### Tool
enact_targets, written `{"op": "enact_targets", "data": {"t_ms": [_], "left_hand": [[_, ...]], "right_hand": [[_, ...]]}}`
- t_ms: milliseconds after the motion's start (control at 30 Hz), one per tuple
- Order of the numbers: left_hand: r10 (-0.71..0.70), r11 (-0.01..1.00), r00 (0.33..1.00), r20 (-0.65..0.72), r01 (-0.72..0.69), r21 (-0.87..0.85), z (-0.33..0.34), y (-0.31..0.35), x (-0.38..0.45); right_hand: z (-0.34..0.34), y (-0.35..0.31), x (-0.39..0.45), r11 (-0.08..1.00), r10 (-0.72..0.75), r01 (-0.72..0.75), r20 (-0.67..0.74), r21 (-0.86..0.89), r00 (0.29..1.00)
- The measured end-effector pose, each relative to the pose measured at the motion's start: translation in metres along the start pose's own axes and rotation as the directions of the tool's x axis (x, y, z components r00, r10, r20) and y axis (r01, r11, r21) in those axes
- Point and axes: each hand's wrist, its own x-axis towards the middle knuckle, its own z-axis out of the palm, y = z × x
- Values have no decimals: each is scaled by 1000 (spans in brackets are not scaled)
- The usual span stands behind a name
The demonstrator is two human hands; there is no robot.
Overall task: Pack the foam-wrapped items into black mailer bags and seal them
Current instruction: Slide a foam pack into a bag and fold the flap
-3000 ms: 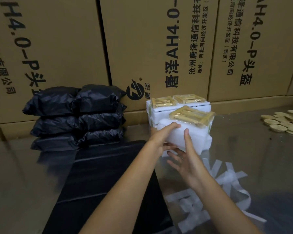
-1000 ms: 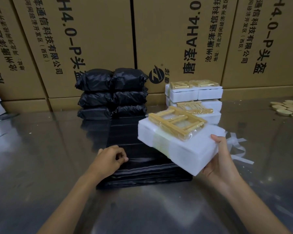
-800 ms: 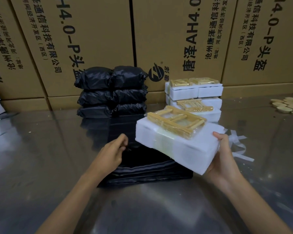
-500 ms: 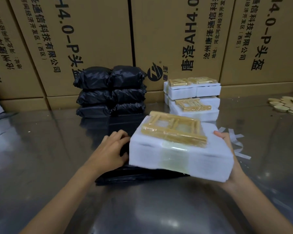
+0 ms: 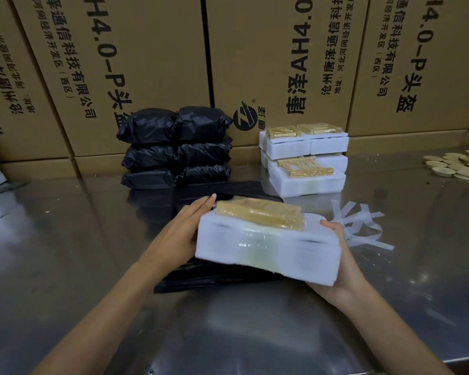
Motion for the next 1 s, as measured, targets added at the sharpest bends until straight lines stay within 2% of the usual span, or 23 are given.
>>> {"op": "enact_targets", "data": {"t_ms": [100, 233, 333, 400, 467, 567, 633, 667, 733, 800, 867, 900, 933, 1000], "left_hand": [[-59, 997, 998, -36, 57, -58, 6, 0, -3], [-105, 989, 988, -116, 92, -114, 17, 11, -1], [-54, 993, 988, -145, 39, -107, 33, 35, -3], [-27, 995, 987, -159, 11, -99, 47, 50, -6], [-65, 991, 978, -198, 40, -129, 52, 58, -8], [-202, 964, 911, -360, 121, -236, 33, 58, -2], [-207, 968, 850, -484, 105, -228, 14, 57, 13], [-187, 973, 849, -494, 89, -214, 5, 58, 25], [-124, 986, 920, -372, 72, -150, -4, 66, 59], [-82, 996, 989, -126, 79, -29, -2, 77, 96], [-142, 990, 986, 90, 140, 29, 7, 88, 125], [-197, 980, 969, 151, 199, 6, 12, 92, 134], [-257, 963, 951, 170, 266, -32, 17, 95, 141], [-329, 939, 938, 113, 338, -67, 24, 99, 145]], "right_hand": [[4, 1, 2, 998, -65, 65, -23, 5, 998], [13, 9, 3, 990, -115, 111, -41, -87, 993], [25, 23, 2, 997, -74, 74, -70, -11, 995], [36, 32, 3, 998, -37, 39, -41, 51, 998], [43, 39, 5, 997, -26, 28, -18, 68, 999], [47, 45, 6, 998, -65, 65, -28, -10, 997], [46, 49, 6, 988, -98, 93, -35, -122, 995], [46, 52, 5, 983, -106, 100, -35, -152, 994], [46, 56, 4, 978, -113, 106, -29, -180, 993], [48, 58, 1, 971, -120, 114, -16, -211, 993], [50, 58, -2, 962, -123, 120, 3, -247, 992], [51, 57, -3, 958, -124, 120, 1, -261, 992], [51, 55, -2, 955, -123, 118, -3, -270, 992], [49, 51, -1, 952, -123, 117, -4, -282, 992]]}}
